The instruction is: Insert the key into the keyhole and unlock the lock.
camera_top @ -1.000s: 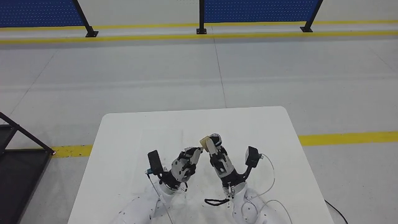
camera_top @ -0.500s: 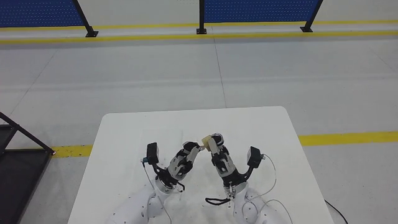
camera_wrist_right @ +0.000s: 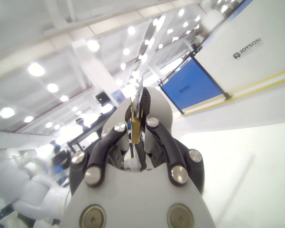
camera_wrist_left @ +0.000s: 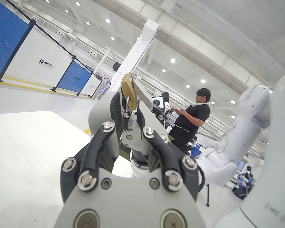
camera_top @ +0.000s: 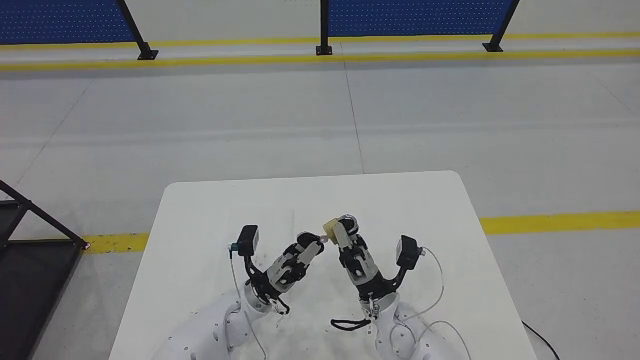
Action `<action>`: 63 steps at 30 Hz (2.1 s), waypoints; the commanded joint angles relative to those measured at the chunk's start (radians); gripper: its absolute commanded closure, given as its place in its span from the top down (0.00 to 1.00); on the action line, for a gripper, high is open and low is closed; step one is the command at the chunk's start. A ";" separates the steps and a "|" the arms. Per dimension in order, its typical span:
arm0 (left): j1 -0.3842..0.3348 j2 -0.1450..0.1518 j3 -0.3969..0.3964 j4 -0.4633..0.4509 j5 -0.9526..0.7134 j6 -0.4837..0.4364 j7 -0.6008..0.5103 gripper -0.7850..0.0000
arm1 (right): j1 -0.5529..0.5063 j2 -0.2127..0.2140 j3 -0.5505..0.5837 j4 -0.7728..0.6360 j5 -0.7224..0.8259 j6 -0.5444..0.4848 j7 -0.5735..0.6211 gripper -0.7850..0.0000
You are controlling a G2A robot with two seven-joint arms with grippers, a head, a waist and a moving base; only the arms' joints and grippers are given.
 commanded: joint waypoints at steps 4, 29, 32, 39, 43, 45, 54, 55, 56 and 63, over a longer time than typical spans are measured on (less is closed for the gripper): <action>-0.024 0.010 0.033 0.005 -0.020 0.000 -0.013 0.23 | -0.001 0.000 -0.003 0.000 -0.002 -0.002 0.012 0.00; -0.023 0.006 0.016 0.026 0.100 0.024 0.075 0.00 | 0.000 -0.005 -0.010 -0.001 -0.007 0.023 0.031 0.00; -0.015 0.000 0.006 0.024 0.115 0.029 0.079 0.00 | 0.000 -0.006 -0.011 -0.001 -0.010 0.026 0.031 0.00; 0.007 -0.014 -0.021 0.019 0.215 0.104 0.155 0.00 | -0.002 -0.007 -0.010 -0.002 -0.007 0.027 0.030 0.00; 0.018 -0.024 -0.021 0.020 0.276 0.152 0.202 0.00 | -0.002 -0.007 -0.009 -0.002 -0.006 0.030 0.032 0.00; 0.020 -0.028 -0.022 0.021 0.292 0.170 0.220 0.00 | -0.003 -0.007 -0.009 -0.003 -0.006 0.031 0.032 0.00; 0.023 -0.050 -0.020 0.050 0.391 0.295 0.328 0.00 | -0.002 -0.008 -0.010 -0.001 -0.004 0.034 0.037 0.00; 0.023 -0.053 -0.019 0.053 0.402 0.313 0.337 0.00 | -0.001 -0.008 -0.010 -0.002 -0.004 0.035 0.038 0.00; 0.023 -0.056 -0.017 0.057 0.411 0.324 0.346 0.00 | -0.001 -0.008 -0.010 -0.002 -0.002 0.034 0.037 0.00; 0.020 -0.071 -0.011 0.072 0.456 0.397 0.394 0.00 | -0.001 -0.009 -0.009 -0.002 -0.004 0.034 0.038 0.00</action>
